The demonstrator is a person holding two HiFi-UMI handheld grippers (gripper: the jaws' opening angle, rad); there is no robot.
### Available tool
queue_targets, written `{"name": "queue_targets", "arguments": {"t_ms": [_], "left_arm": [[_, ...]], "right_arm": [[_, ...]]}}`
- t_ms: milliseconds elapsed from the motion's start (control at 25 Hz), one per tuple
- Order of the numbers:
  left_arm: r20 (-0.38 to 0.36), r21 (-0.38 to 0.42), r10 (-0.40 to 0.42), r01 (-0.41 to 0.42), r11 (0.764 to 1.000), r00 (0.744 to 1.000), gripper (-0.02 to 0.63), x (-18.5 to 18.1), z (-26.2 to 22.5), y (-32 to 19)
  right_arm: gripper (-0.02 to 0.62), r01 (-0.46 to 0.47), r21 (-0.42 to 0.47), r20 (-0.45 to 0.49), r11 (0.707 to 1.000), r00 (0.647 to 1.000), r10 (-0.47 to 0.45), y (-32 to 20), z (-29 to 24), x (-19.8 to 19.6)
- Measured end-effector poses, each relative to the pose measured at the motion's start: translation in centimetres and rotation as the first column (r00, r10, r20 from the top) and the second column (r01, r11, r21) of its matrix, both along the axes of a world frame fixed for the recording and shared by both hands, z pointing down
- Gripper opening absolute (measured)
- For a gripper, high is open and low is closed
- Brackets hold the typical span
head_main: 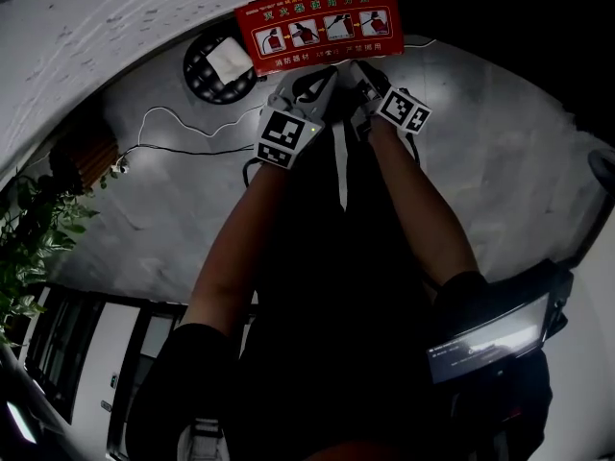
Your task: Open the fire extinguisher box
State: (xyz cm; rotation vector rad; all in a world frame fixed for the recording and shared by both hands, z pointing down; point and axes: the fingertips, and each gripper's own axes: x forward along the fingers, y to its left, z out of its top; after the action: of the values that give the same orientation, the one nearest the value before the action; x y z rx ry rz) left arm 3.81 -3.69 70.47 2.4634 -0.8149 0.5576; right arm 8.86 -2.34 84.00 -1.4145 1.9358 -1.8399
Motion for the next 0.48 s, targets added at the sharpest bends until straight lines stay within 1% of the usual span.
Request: {"name": "queue_targets", "arguments": {"t_ms": [160,240,280,480], "left_arm": [[0.008,-0.027,-0.006,0.006,1.000,1.000,0.003,-0.2,1.4,1.0],[0.008,-0.036,-0.006,0.006,0.999,1.000,0.003,-0.3,1.9,1.5],[0.008,-0.041,-0.005,0.006,0.999,1.000,0.003,-0.4,2.1,1.7],[0.010,-0.058,-0.007,0.007,0.998,1.000,0.003,-0.8,2.8,2.7]], "right_arm": [[0.152,-0.012,-0.036,0.021,0.999,1.000,0.013,0.1,1.9,0.3],[0.189,-0.013,-0.050,0.039,0.999,0.999,0.015,0.0,2.8,0.1],[0.197,-0.016,-0.056,0.050,0.998,0.999,0.018,-0.1,3.2,-0.1],[0.202,-0.028,-0.075,0.078,0.997,0.996,0.034,-0.6,4.5,-0.9]]}}
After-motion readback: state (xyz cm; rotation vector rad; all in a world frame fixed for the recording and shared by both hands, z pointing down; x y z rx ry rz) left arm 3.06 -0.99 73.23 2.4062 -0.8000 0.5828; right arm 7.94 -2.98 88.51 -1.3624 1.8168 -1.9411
